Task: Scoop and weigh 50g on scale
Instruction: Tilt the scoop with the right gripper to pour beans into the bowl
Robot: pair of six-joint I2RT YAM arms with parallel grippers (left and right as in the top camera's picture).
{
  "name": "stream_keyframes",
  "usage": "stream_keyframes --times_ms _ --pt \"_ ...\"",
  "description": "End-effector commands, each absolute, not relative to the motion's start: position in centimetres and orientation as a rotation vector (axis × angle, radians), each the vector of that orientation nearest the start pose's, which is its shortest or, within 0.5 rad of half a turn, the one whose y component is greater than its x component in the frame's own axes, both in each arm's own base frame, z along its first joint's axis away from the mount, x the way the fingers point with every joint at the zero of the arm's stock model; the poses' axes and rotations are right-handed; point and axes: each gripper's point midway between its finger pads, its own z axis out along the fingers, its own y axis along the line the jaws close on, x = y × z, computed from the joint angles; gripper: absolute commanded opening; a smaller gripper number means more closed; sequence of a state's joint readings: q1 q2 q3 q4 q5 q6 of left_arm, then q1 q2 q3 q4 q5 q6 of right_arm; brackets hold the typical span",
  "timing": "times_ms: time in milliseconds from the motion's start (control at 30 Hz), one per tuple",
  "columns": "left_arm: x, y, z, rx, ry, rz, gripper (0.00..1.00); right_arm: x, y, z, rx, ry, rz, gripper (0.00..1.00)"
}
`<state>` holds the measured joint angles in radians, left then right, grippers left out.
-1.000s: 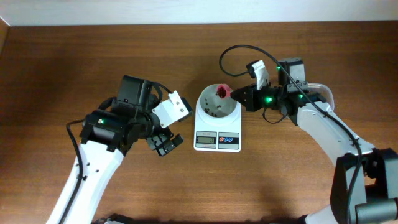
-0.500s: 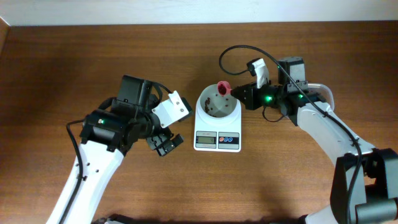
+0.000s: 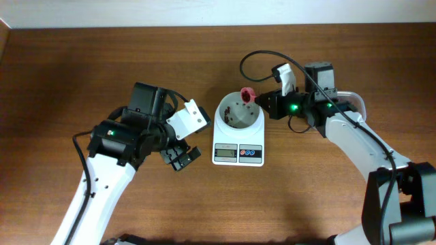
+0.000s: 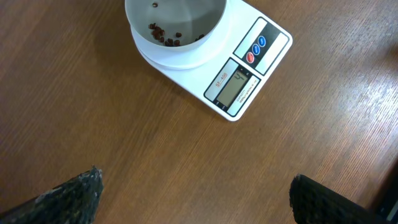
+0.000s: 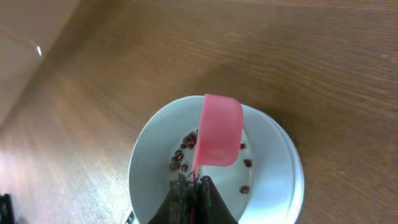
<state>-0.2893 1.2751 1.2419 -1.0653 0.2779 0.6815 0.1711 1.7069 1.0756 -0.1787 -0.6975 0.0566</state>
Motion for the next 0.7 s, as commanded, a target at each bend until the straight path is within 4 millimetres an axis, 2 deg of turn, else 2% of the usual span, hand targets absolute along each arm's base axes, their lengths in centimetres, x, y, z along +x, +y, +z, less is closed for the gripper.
stream_keyframes --times_ms 0,33,100,167,200,233,267,333,467,667 --pt "27.4 -13.2 21.4 1.306 2.233 -0.237 0.99 40.8 18.5 13.2 -0.531 2.249 0.907 0.04" --pt "27.4 -13.2 21.4 1.305 2.233 -0.237 0.99 41.0 18.1 13.0 -0.506 2.266 0.88 0.04" --pt "27.4 -13.2 21.4 1.306 2.233 -0.237 0.99 40.3 19.1 13.7 -0.592 2.209 0.953 0.04" --pt "27.4 -13.2 21.4 1.306 2.233 -0.237 0.99 40.7 18.6 13.3 -0.557 2.233 0.908 0.04" --pt "27.4 -13.2 21.4 1.306 2.233 -0.237 0.99 40.3 19.1 13.7 -0.621 2.195 0.939 0.04" --pt "27.4 -13.2 21.4 1.306 2.233 -0.237 0.99 40.7 18.9 13.7 -0.623 2.191 0.903 0.04" --pt "27.4 -13.2 21.4 1.306 2.233 -0.237 0.99 41.3 18.1 13.1 -0.548 2.238 0.846 0.04" --pt "27.4 -13.2 21.4 1.306 2.233 -0.237 0.99 40.8 18.7 13.5 -0.605 2.203 0.888 0.04" --pt "27.4 -13.2 21.4 1.306 2.233 -0.237 0.99 41.3 18.1 13.2 -0.57 2.224 0.842 0.04" --pt "27.4 -13.2 21.4 1.306 2.233 -0.237 0.99 41.5 18.2 13.3 -0.633 2.187 0.809 0.04"
